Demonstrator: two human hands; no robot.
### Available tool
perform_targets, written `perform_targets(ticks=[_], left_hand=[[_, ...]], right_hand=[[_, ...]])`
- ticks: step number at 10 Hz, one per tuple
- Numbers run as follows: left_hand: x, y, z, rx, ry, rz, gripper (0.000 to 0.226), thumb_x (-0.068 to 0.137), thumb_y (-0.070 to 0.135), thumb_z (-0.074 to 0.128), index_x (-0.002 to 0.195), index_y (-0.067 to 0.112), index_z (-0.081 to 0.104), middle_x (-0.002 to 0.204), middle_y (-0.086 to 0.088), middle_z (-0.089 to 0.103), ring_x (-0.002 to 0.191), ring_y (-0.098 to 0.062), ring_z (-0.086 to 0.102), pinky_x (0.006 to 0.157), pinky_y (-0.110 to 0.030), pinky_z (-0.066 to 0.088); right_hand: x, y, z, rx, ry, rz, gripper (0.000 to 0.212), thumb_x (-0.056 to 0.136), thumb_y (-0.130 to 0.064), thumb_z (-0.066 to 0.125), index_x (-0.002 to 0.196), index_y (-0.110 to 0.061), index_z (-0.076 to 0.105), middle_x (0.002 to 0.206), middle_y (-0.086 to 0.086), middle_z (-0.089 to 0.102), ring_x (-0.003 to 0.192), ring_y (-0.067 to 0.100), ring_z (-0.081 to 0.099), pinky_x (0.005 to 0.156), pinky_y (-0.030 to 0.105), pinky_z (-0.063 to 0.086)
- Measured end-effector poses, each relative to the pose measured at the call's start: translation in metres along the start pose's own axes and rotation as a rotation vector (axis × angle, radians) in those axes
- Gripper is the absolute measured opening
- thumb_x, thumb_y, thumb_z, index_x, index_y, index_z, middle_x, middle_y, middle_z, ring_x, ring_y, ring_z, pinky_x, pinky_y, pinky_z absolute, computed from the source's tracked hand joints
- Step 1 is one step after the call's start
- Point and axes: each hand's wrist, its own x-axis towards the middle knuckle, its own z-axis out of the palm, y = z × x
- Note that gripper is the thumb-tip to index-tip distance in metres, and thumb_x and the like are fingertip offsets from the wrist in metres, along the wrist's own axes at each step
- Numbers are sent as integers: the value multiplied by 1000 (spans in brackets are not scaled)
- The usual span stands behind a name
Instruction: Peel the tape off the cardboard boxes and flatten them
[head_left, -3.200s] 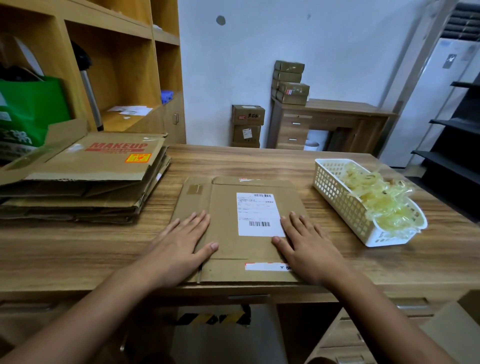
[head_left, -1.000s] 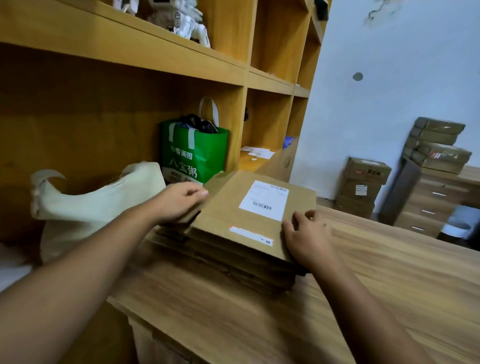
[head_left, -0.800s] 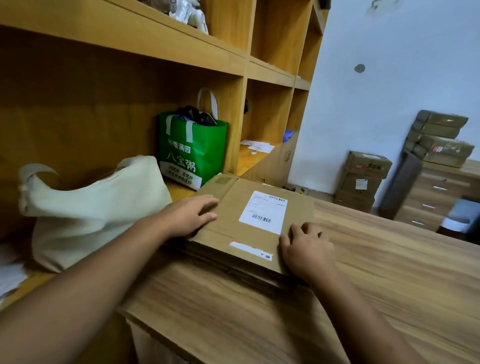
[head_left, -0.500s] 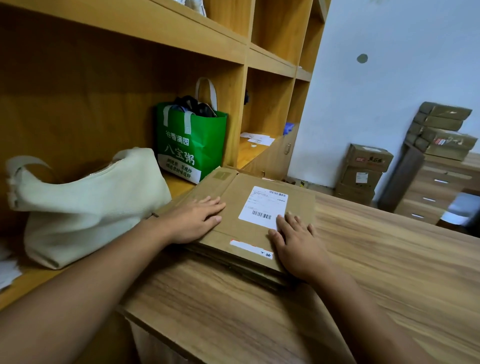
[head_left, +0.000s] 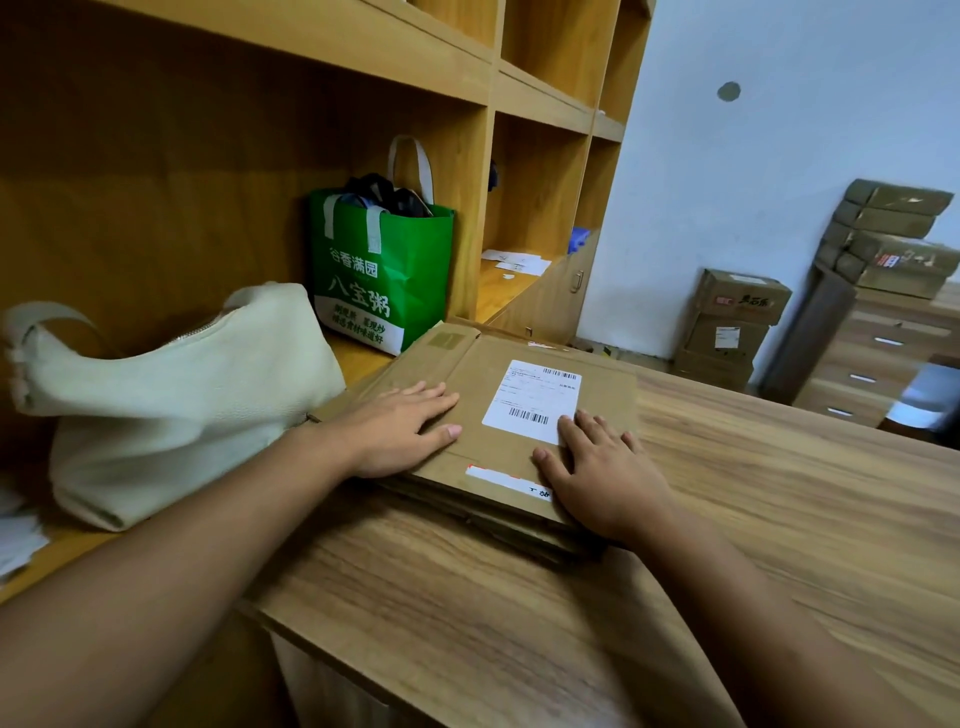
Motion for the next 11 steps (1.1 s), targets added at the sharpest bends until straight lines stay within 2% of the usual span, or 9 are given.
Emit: perform_targets(ticks=[1, 2, 8, 9, 10, 11], left_hand=[[-1, 2, 2, 55, -30, 22, 63, 97, 70, 18, 155, 51, 3, 167, 7, -3, 154, -15, -2, 124, -37, 1], [-2, 1, 7, 63, -18, 25, 61, 96, 71, 15, 153, 55, 2, 167, 7, -6, 154, -16, -5, 125, -39, 0], [-5, 3, 17, 46, 76, 22, 58, 100, 66, 20, 155, 52, 8, 166, 17, 1, 154, -11, -3, 125, -37, 1], [-8, 6, 10, 75, 85, 25, 58, 100, 65, 20, 156, 49, 10, 166, 15, 4, 153, -10, 1, 124, -35, 3], [-11, 16, 2, 136, 216, 67, 53, 104, 55, 24, 155, 41, 25, 165, 13, 16, 152, -6, 10, 123, -29, 5], [-31, 31, -13, 23, 454, 96, 46, 104, 51, 33, 147, 40, 45, 159, 17, 32, 147, 1, 21, 120, -25, 14]], right_hand=[[0, -4, 0, 11, -29, -61, 61, 105, -59, 18, 161, -37, 8, 171, -7, -4, 158, 18, -3, 124, 55, -3], [-3, -4, 2, 17, -57, -99, 54, 106, -57, 14, 158, -48, 7, 170, -15, -2, 157, 17, -5, 122, 61, -7], [-3, -1, 11, 17, -42, -87, 74, 91, -81, 10, 158, -50, 1, 169, -19, -5, 156, 12, -9, 120, 57, -12], [-6, -5, 5, 19, -39, -86, 72, 94, -78, 16, 158, -48, 7, 170, -16, -2, 157, 13, -7, 121, 59, -10], [-15, -11, -11, 106, 67, -93, 59, 103, -64, 26, 157, -40, 26, 170, -12, 12, 157, 12, 3, 122, 59, -5], [-42, -5, -29, 321, 361, -83, 45, 107, -46, 35, 147, -31, 48, 159, -11, 39, 150, 10, 27, 125, 51, 11]])
